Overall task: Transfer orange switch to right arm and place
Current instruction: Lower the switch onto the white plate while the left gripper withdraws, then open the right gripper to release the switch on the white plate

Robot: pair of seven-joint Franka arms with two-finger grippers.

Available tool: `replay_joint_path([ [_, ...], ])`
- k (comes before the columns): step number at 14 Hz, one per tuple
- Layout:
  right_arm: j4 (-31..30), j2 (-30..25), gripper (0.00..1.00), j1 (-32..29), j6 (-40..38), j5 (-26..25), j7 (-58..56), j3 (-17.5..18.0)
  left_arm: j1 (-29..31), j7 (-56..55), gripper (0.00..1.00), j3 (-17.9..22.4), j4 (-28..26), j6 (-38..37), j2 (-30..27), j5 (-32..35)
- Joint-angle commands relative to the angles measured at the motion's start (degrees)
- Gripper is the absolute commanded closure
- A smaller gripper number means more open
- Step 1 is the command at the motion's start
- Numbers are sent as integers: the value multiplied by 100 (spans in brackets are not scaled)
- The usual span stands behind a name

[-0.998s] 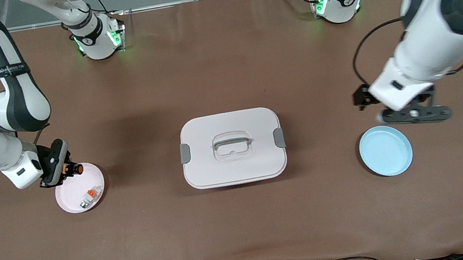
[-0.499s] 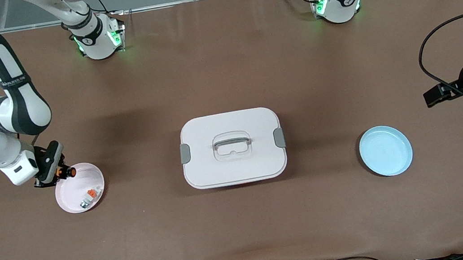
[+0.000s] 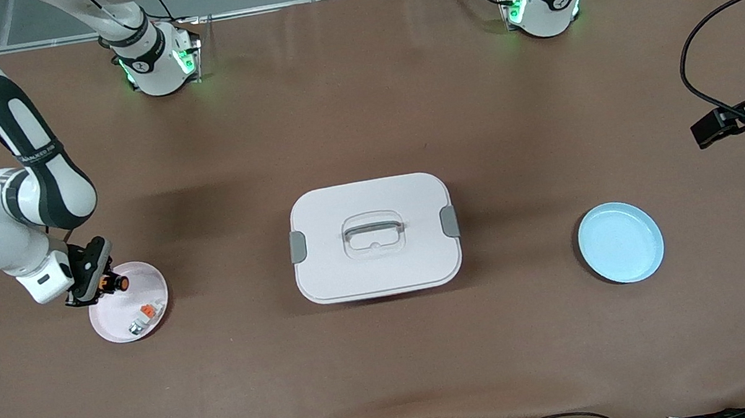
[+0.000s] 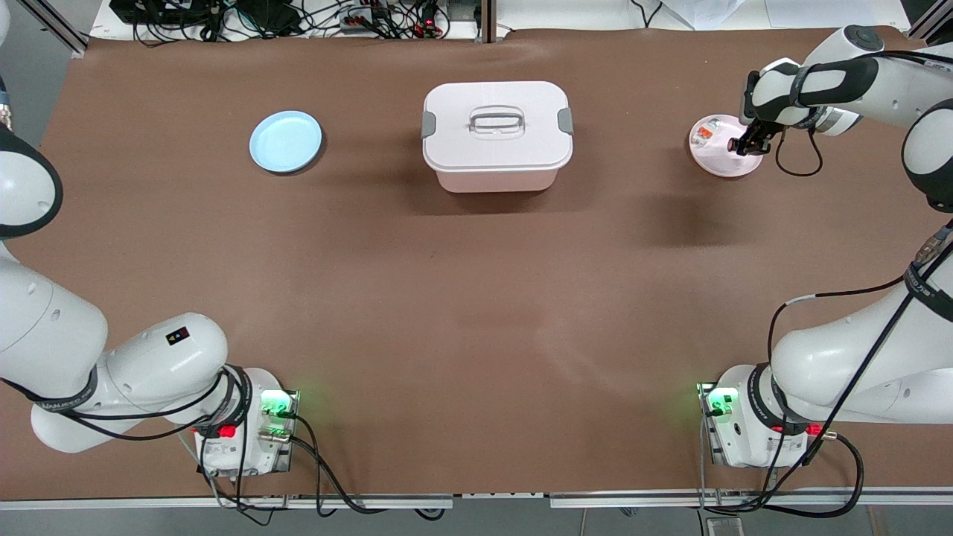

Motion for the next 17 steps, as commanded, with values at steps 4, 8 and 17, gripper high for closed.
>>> replay_joint_path([
  [4,73,240,100,-98,484,-44,-126,153,79,-64,0,-23,-30,-22,-232,59],
  [8,126,398,100,-71,581,-26,-135,162,-295,-11,0,589,-170,374,-556,-239],
  [17,126,636,100,-72,863,-9,-126,171,-2846,534,0,3730,-1399,987,-1698,-1303],
])
